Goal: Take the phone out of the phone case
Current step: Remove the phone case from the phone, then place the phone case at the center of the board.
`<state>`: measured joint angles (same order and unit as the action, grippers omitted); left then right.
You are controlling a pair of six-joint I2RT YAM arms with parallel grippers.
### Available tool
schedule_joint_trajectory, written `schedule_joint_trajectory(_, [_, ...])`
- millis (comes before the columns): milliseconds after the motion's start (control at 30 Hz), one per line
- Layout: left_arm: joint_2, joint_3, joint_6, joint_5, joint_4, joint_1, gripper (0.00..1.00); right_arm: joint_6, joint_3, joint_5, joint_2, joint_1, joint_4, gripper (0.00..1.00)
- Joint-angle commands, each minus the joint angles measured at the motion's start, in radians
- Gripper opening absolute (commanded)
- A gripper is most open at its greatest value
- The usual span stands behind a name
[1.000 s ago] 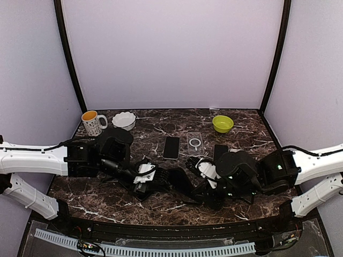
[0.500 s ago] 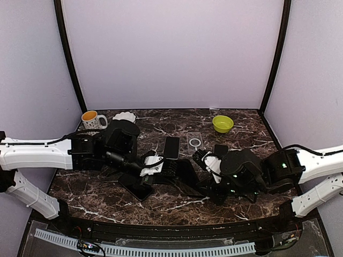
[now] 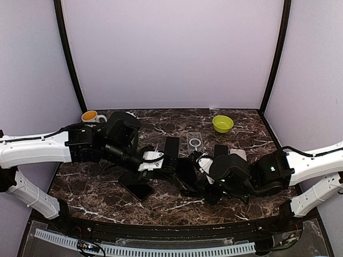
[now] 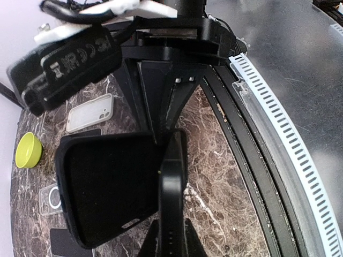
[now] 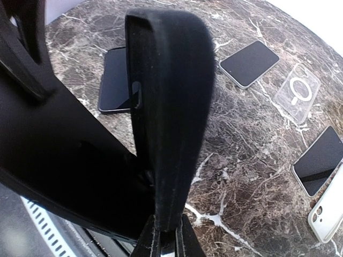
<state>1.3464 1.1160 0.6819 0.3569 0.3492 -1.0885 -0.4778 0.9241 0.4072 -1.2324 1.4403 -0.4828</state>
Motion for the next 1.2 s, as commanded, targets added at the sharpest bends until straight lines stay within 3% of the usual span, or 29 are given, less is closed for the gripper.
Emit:
schedule_joint_trajectory(0, [-0.094, 0.145, 0.048, -0.174, -0.28, 0.087, 0.0, -0.016, 0.0, -0.143, -0.067, 0.035, -0.095, 0.02])
schedule_joint_trajectory(233, [-0.166, 0.179, 0.121, -0.235, -0.193, 0.106, 0.0, -0.044, -0.005, -0.12, -0.068, -0.025, -0.111, 0.0])
schedule_joint_trajectory(467, [-0.324, 0.081, 0.085, -0.266, -0.166, 0.111, 0.0, -0.085, -0.029, -0.128, 0.022, -0.167, -0.124, 0.0])
schedule_joint_trajectory(833, [-0.487, -0.136, -0.127, -0.327, -0.215, 0.111, 0.0, -0.151, -0.105, -0.366, 0.048, -0.305, -0.004, 0.0])
schedule_joint_trajectory(1167, [-0.499, -0.176, -0.416, -0.48, -0.186, 0.111, 0.0, -0.197, -0.056, -0.412, -0.135, -0.387, -0.019, 0.0])
